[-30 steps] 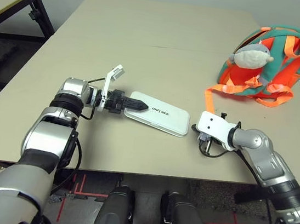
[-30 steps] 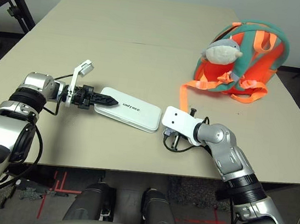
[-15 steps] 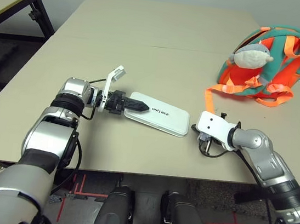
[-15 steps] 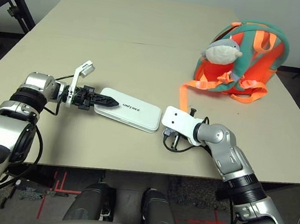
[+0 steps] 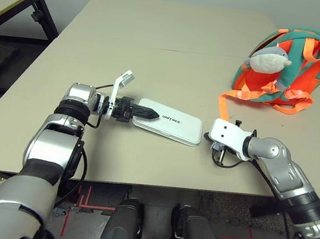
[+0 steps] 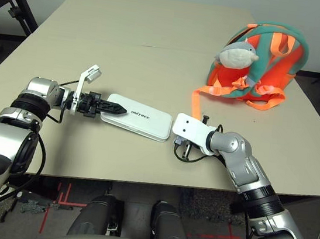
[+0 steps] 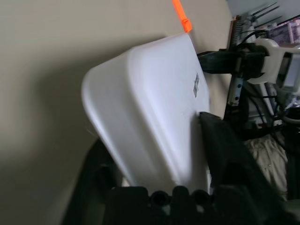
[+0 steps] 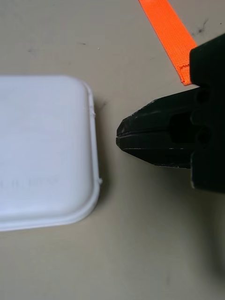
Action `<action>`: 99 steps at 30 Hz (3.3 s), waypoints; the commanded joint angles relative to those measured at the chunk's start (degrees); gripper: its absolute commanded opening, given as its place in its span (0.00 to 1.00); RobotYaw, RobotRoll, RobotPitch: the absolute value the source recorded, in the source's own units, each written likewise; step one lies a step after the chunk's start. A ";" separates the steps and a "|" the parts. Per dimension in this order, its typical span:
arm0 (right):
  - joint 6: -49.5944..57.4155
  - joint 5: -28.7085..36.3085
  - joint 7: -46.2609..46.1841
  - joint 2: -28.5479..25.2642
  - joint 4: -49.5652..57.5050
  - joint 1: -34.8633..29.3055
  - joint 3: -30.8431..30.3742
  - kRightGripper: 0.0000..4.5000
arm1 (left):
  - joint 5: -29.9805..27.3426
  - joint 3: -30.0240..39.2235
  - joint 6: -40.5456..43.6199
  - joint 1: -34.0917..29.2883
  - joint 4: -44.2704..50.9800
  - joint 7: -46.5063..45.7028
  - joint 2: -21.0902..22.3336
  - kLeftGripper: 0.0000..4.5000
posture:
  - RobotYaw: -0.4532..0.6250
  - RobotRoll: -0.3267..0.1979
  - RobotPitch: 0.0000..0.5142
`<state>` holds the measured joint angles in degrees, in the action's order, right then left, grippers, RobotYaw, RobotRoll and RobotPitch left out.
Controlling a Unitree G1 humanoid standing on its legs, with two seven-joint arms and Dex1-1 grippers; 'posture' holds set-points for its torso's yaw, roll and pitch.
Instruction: Put the pencil case into the backpack and zip it.
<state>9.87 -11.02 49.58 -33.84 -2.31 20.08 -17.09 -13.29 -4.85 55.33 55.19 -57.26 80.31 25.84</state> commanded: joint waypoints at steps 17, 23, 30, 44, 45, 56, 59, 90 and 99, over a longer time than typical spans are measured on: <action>10.31 13.31 -11.99 0.53 1.67 -3.16 24.03 0.29 | -5.77 10.37 -5.11 2.98 2.82 -9.97 -3.07 0.31 | 0.47 0.62 0.12; 16.44 21.88 -20.38 3.55 3.43 -1.57 37.02 0.80 | -10.42 17.61 -9.89 2.16 7.93 -15.91 -5.55 0.31 | 0.47 0.62 0.11; 17.63 27.38 -27.97 4.84 -1.61 4.07 44.06 1.00 | -12.56 21.72 -17.38 1.66 13.68 -23.60 -7.93 0.31 | 0.47 0.62 0.11; 3.61 25.49 -29.67 4.88 -31.29 17.81 40.66 1.00 | -10.11 19.85 -28.66 -0.62 15.15 -32.15 -8.07 0.31 | 0.51 0.62 0.09; 2.41 25.02 -29.35 4.59 -34.05 19.01 40.11 1.00 | -9.89 19.73 -29.26 -0.95 15.24 -32.87 -7.97 0.31 | 0.52 0.62 0.08; -8.49 22.39 -27.49 1.84 -58.86 30.75 37.21 0.86 | -6.66 16.26 -31.93 -4.08 16.41 -36.06 -6.64 0.31 | 0.55 0.62 0.08; -9.75 22.36 -26.30 2.02 -60.03 32.02 36.81 0.63 | -6.31 15.93 -31.85 -4.60 16.39 -36.42 -6.40 0.31 | 0.55 0.62 0.08; 20.87 45.30 -16.13 1.91 13.55 14.62 37.87 0.01 | -3.96 14.45 -35.63 -1.04 9.25 -34.77 -6.14 0.31 | 0.47 0.62 0.12; 28.56 54.35 -19.22 2.33 27.49 5.14 39.38 0.01 | -2.93 14.05 -37.87 1.62 8.07 -32.50 -4.25 0.31 | 0.44 0.62 0.13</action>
<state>38.35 40.29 31.38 -31.16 20.73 25.46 19.31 -16.49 9.54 18.89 54.50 -50.21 46.50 20.65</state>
